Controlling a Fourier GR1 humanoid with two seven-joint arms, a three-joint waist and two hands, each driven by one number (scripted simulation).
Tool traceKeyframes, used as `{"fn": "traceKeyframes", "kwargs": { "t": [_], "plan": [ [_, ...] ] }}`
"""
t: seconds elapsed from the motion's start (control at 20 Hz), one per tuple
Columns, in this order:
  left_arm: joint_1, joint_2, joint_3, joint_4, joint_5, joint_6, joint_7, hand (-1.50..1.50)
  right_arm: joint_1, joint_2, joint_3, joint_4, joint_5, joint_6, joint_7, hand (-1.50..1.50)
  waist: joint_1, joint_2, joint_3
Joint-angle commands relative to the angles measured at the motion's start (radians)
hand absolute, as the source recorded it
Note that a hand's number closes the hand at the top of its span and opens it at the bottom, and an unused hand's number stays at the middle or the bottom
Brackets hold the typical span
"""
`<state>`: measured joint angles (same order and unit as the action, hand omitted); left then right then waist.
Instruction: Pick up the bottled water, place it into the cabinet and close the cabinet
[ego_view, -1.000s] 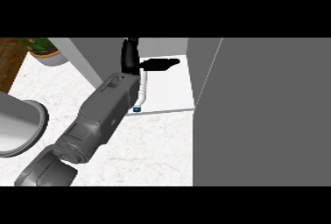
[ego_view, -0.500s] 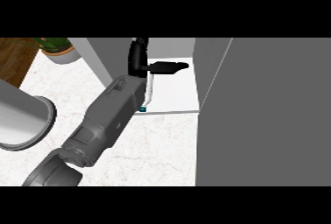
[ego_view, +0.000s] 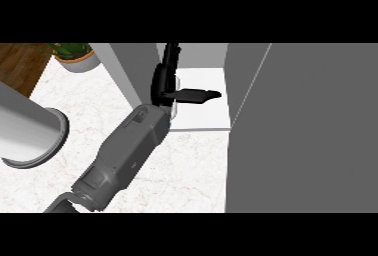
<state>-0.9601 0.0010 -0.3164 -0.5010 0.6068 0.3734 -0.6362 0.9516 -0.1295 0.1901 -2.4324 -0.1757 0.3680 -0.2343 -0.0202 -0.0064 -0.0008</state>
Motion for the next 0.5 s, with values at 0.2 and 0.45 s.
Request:
{"fn": "traceKeyframes", "kwargs": {
  "t": [0.2,0.45],
  "plan": [
    [0.230,-0.001,-0.117,-0.320,0.049,-0.103,0.045,-1.50,0.049,0.006,0.010,-0.095,0.009,-0.021,0.005,-1.50,0.019,-0.006,0.000],
    [0.373,-0.001,-0.227,-0.517,0.044,-0.052,0.017,-1.50,0.060,0.000,0.047,-0.122,0.046,-0.030,0.022,-1.50,0.014,-0.001,0.000]
  ]
}}
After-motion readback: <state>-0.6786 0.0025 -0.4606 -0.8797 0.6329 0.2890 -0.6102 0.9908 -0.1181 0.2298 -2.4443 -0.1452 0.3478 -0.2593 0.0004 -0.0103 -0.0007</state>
